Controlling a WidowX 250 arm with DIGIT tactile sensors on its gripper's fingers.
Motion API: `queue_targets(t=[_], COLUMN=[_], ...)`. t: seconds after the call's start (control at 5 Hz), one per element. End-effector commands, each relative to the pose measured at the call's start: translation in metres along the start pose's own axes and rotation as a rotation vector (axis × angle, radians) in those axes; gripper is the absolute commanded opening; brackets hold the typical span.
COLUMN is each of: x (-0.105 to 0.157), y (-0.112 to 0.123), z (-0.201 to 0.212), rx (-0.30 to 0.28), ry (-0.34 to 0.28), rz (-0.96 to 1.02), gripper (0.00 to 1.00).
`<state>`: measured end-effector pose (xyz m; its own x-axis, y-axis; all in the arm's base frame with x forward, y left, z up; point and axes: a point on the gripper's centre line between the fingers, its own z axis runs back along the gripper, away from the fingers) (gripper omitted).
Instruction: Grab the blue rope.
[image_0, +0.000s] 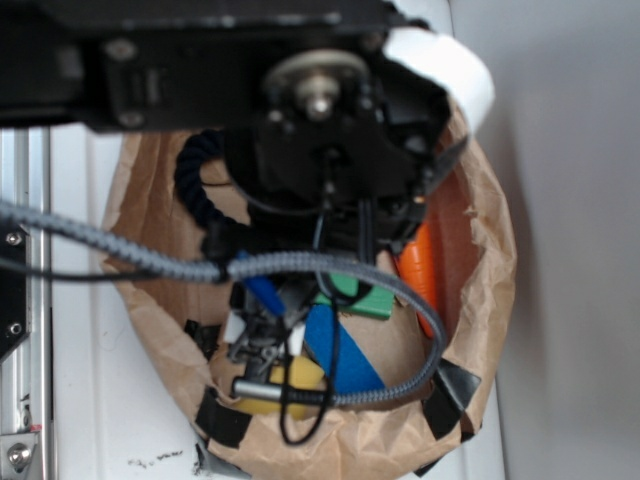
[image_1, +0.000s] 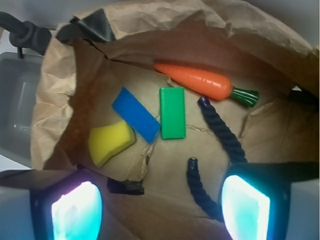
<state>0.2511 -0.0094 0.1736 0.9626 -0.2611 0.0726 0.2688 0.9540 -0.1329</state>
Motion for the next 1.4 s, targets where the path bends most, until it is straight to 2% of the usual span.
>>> queue_targets(t=[0.0, 0.2, 0.4, 0.8, 1.0, 1.2], x=[0.006, 0.006, 0.000, 0.016, 0.012, 0.002], y=[0.000, 0.000, 0.020, 0.056, 0.054, 0.047], z=[0.016, 0.016, -0.001, -0.041, -0.057, -0.092], rx=[0.018, 0.018, -0.037, -0.042, 0.000, 0.117], ry=[-0.061, -0.061, -0.069, -0.148, -0.176, -0.218], rz=[0.006, 0.006, -0.067, -0.066, -0.072, -0.082], gripper=[1.00, 1.00, 1.00, 1.00, 1.00, 1.00])
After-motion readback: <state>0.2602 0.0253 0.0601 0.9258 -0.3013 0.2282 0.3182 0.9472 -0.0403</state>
